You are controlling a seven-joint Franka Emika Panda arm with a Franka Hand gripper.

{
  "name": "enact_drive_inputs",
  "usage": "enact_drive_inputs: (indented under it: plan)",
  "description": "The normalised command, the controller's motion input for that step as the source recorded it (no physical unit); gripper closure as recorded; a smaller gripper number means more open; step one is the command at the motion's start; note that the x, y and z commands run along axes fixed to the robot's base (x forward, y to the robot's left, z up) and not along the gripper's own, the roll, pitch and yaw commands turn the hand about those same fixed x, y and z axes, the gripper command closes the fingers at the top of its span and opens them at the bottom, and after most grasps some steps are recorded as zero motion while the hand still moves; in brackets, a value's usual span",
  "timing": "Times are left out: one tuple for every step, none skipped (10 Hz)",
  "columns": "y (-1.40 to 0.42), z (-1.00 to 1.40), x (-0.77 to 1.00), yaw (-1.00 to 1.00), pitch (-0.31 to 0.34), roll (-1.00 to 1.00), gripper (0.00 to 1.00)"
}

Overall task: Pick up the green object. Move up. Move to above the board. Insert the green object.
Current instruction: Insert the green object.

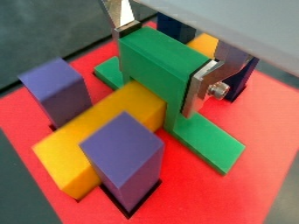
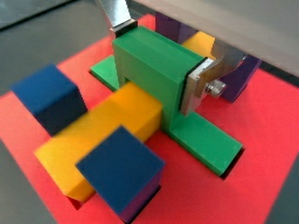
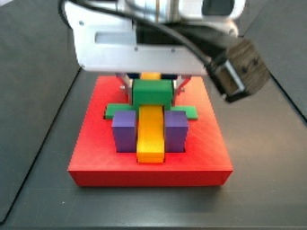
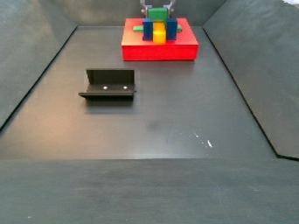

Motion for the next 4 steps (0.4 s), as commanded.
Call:
enact_drive_inputs:
  plan:
    - [0.00,-0.89,0.00,-0.09,-0.067,0.03,1.00]
    - [0.00,0.00,0.01,0.00,0.001,0.02,1.00]
    - [0.00,0.00,0.00,0.00,0.001,0.02,1.00]
    - [0.00,0.00,0.00,0.00,0.000,0.00,1.00]
